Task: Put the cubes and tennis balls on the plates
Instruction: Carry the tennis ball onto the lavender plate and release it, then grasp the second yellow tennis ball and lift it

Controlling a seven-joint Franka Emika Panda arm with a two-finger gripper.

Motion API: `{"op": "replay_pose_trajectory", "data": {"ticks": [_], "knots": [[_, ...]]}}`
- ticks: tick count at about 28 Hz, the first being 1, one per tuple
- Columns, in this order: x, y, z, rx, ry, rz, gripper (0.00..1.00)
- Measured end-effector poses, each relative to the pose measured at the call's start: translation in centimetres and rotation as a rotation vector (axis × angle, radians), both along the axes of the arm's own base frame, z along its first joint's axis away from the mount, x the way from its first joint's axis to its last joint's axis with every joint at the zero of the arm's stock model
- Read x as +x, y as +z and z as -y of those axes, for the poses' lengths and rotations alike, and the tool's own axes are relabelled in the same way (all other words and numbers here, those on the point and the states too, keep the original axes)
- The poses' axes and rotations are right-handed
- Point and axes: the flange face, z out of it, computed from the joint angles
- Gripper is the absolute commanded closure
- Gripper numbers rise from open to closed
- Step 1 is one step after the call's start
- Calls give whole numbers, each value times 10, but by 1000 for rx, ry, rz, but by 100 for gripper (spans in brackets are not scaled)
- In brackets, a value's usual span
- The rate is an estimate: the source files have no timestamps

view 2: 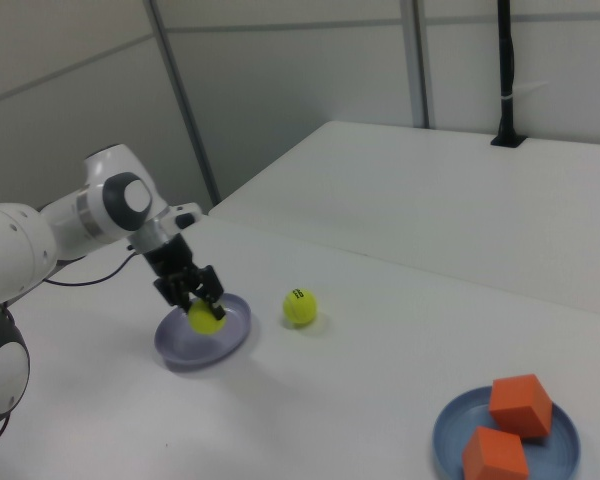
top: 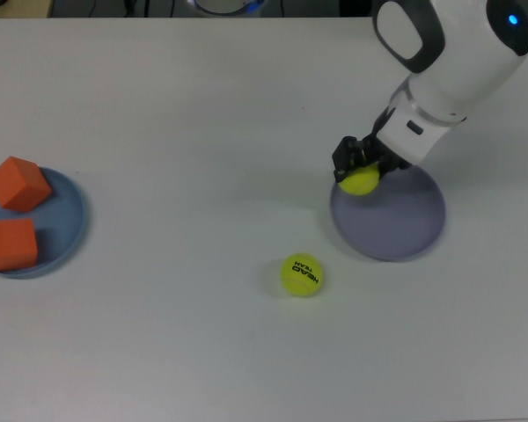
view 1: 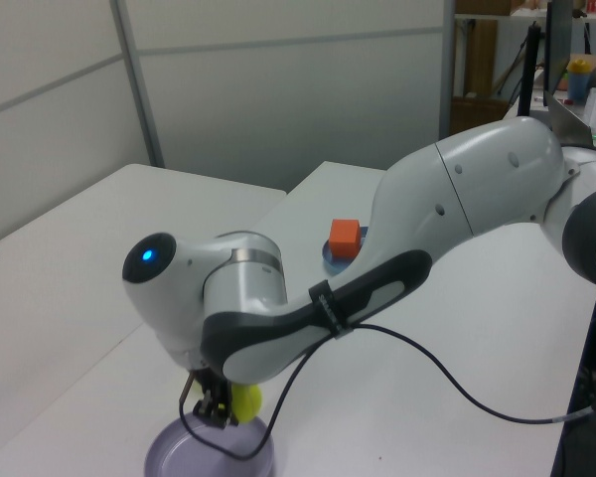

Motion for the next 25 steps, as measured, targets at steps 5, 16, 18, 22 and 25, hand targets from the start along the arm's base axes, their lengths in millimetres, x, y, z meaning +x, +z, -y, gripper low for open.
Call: {"op": "replay_pose_trajectory", "data": {"ticks": [5, 16, 18, 22, 25], "knots": [[-8, -2, -11, 6, 16, -7, 0], [-5, 9, -18, 44, 27, 31, 0], [5, 14, -16, 75, 27, 71, 0], [37, 22, 5, 128, 14, 187, 0], [63, 19, 29, 137, 6, 264, 0]]}}
